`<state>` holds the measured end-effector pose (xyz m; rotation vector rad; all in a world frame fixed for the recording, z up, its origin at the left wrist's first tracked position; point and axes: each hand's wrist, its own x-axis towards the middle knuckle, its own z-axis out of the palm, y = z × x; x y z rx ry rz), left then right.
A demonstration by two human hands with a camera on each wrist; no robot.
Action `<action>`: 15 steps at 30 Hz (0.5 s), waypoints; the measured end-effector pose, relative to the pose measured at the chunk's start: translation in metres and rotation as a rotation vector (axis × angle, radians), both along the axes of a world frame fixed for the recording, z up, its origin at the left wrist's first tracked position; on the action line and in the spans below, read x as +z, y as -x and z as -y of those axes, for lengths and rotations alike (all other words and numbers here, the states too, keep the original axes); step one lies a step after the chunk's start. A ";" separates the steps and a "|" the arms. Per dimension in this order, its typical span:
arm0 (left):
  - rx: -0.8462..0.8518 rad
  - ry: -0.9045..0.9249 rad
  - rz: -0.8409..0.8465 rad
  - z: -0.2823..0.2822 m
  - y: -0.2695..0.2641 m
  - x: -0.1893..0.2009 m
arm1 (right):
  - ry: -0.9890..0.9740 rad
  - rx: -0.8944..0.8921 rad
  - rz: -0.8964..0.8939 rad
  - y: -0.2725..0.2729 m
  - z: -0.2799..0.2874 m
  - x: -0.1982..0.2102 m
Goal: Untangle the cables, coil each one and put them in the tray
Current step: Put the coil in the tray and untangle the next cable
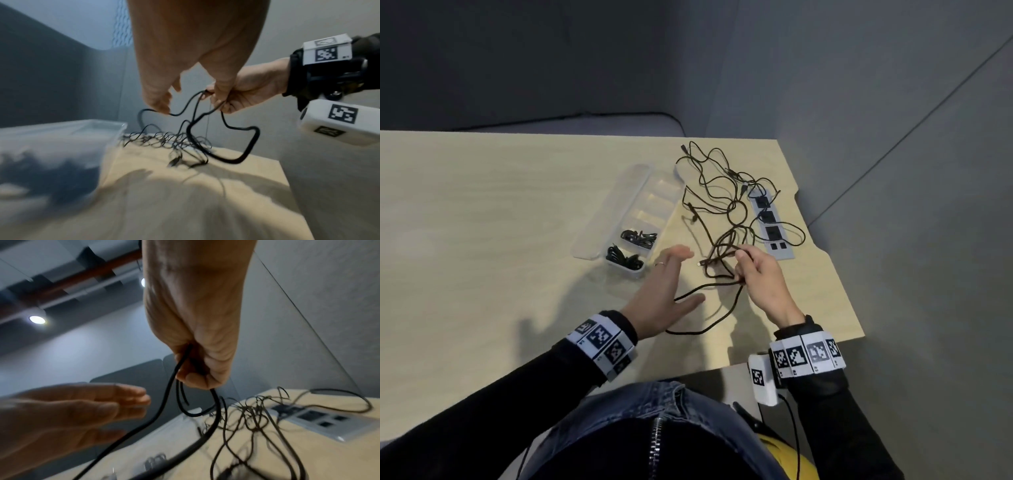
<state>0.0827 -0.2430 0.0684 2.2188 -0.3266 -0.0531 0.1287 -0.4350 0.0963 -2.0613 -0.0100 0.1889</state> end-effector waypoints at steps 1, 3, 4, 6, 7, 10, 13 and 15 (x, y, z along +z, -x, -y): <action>0.003 0.009 0.102 0.006 -0.008 0.008 | -0.014 0.003 0.037 0.000 -0.001 0.010; 0.014 0.000 0.230 0.014 -0.025 0.026 | -0.010 0.041 0.110 0.000 -0.001 0.031; 0.003 -0.012 0.270 0.018 -0.033 0.034 | -0.008 0.066 0.140 -0.001 -0.001 0.040; -0.038 0.003 0.277 0.026 -0.044 0.044 | -0.027 0.093 0.179 -0.002 -0.001 0.057; -0.061 0.022 0.255 0.031 -0.049 0.046 | -0.044 0.097 0.196 -0.002 -0.002 0.064; -0.114 0.086 0.166 0.045 -0.060 0.040 | -0.092 0.050 0.246 -0.002 -0.004 0.076; -0.139 0.017 0.017 0.047 -0.065 0.024 | -0.176 -0.061 0.278 -0.001 -0.003 0.084; -0.103 0.027 -0.148 0.042 -0.063 0.014 | -0.234 -0.138 0.282 0.000 0.003 0.090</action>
